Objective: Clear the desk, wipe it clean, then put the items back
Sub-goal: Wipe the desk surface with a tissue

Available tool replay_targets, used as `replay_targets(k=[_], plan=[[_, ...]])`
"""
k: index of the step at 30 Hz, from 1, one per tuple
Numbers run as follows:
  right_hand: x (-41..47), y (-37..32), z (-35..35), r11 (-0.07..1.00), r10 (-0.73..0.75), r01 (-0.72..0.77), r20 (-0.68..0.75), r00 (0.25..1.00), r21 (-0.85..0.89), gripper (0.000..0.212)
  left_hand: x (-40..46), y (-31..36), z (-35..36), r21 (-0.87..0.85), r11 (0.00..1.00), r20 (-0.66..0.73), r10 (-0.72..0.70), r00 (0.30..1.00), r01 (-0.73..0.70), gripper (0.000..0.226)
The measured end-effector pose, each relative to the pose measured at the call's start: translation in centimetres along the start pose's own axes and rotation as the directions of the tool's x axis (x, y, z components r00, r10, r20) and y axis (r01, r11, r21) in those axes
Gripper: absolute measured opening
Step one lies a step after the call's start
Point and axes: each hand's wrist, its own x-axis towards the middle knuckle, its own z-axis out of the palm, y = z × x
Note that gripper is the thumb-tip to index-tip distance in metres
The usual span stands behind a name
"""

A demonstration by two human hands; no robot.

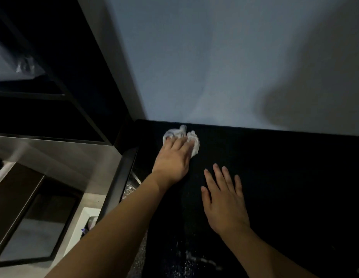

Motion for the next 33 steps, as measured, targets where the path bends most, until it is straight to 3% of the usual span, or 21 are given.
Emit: replay_targets(k=[6,13,19,22,26,33], plan=[[-0.1,0.0,-0.2,1.000,0.006,-0.006,-0.010,1.000,0.008,0.068,-6.1,1.0,0.2,-0.018,0.995,0.022,0.098,0.995,-0.097,0.052],[-0.2,-0.3,-0.6,0.997,0.022,-0.021,-0.007,1.000,0.074,0.054,-5.5,0.8,0.7,-0.050,0.997,0.019,0.059,0.998,-0.058,0.051],[-6.7,-0.4,-2.1,0.986,0.077,-0.058,-0.117,0.990,0.157,0.050,-5.0,0.7,1.0,0.006,0.999,0.029,0.051,0.998,-0.051,0.056],[-12.0,-1.0,-2.6,0.982,0.091,-0.094,0.025,0.996,0.164,0.057,-5.0,0.5,0.9,0.046,0.997,0.060,0.064,0.996,-0.066,0.062],[-15.2,-1.2,-2.3,0.992,0.111,-0.123,0.249,0.962,0.033,0.059,-6.6,1.9,-0.3,0.061,0.998,0.088,0.021,0.996,-0.026,0.053],[-13.6,-1.3,-3.6,0.993,0.112,-0.110,0.435,0.894,-0.031,0.060,-14.8,5.0,-3.0,0.111,0.993,0.197,0.024,0.980,-0.046,0.050]])
